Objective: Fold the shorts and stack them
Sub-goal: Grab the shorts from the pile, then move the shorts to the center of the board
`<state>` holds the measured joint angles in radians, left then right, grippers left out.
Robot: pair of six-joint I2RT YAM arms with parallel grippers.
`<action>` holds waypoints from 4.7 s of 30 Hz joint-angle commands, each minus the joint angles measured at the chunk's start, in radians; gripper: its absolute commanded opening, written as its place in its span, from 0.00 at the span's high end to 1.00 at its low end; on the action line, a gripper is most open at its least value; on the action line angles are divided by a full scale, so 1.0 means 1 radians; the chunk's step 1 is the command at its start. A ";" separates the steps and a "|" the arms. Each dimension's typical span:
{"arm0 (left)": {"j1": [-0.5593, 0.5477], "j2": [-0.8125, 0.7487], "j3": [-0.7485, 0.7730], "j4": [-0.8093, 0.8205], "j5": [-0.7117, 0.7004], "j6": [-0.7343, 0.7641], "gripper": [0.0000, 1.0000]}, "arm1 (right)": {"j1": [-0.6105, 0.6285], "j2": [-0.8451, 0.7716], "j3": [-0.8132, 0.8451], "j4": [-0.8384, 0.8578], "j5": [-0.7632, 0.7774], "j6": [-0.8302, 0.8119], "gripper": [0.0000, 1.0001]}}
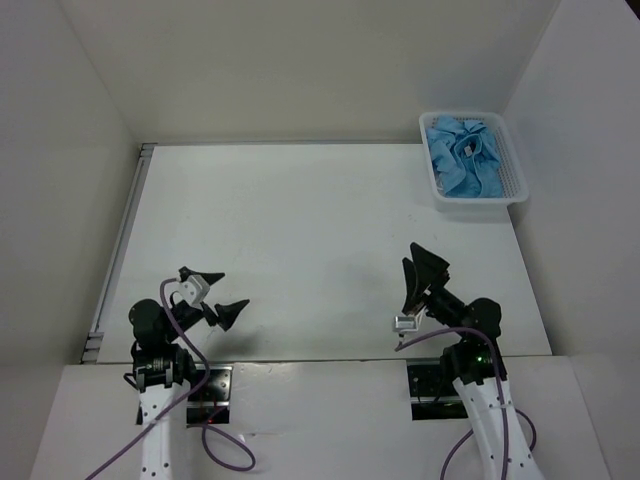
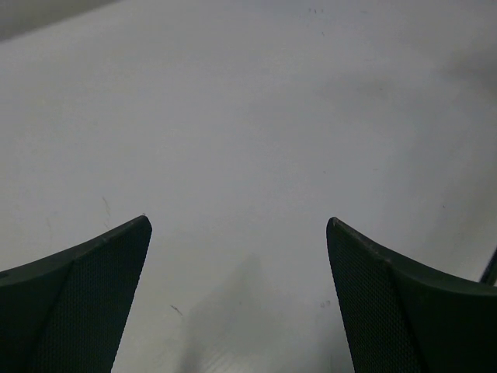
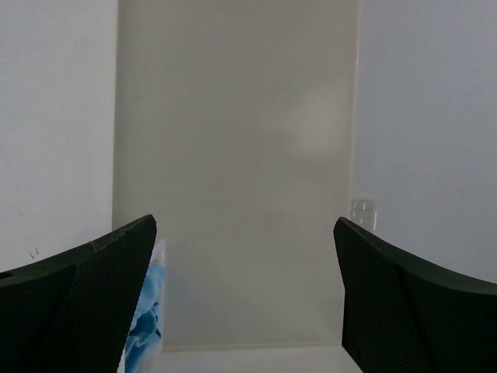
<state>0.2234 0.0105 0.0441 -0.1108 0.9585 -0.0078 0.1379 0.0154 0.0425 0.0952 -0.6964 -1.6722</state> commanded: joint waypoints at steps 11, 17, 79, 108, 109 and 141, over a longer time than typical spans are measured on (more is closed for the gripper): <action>-0.188 0.815 0.583 0.178 -0.270 0.008 0.00 | -0.130 1.517 1.422 -0.217 0.635 1.221 0.00; -0.183 1.318 1.057 0.005 -0.285 0.008 0.00 | -0.319 2.004 1.888 -0.440 0.632 1.620 0.05; -0.174 0.881 0.804 0.064 -0.522 0.008 0.00 | 0.284 1.569 1.819 -0.456 0.756 1.648 0.96; -0.871 1.444 0.675 -0.026 -0.687 0.008 0.13 | 0.192 1.586 1.100 -0.236 0.726 1.605 0.31; -0.871 1.444 0.665 -0.026 -0.698 0.008 0.18 | 0.192 1.598 1.082 -0.227 0.726 1.605 0.30; -0.323 1.387 0.827 -0.187 -0.717 0.008 0.24 | 0.255 1.791 1.265 -0.279 0.560 1.541 0.49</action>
<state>-0.0910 1.3930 0.8902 -0.2825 0.2214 -0.0036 0.4870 1.7657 1.1797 -0.2390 -0.0986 -0.2913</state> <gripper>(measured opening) 0.764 0.509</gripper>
